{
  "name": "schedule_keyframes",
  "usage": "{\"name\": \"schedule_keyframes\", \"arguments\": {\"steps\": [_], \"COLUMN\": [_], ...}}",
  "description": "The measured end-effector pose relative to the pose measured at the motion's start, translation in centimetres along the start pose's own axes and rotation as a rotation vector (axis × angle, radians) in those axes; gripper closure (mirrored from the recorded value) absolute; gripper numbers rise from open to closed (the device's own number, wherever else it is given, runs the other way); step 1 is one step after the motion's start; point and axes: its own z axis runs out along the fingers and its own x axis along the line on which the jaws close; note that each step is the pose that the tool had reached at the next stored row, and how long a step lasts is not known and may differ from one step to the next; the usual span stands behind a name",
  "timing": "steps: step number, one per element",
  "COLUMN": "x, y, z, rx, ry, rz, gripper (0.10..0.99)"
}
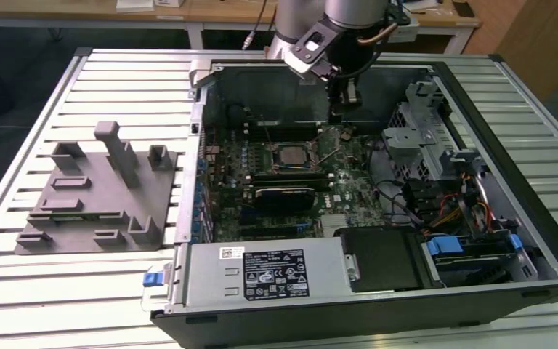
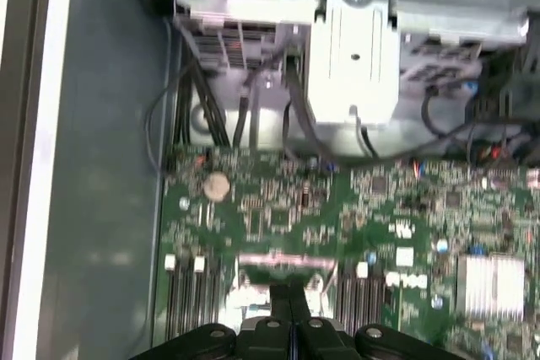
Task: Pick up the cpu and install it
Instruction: 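Close the cpu cover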
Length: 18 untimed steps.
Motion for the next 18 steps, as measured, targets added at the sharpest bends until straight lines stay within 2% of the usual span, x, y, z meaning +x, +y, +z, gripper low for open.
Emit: {"name": "schedule_keyframes", "arguments": {"steps": [7, 14, 18], "x": [-0.13, -0.14, -0.13], "y": [2.66, 2.80, 2.82], "z": [0.19, 0.23, 0.56], "rx": [0.003, 0.003, 0.003], "ry": [0.0002, 0.0003, 0.0002], "rz": [0.000, 0.000, 0.000], "gripper": [0.980, 0.980, 0.980]}}
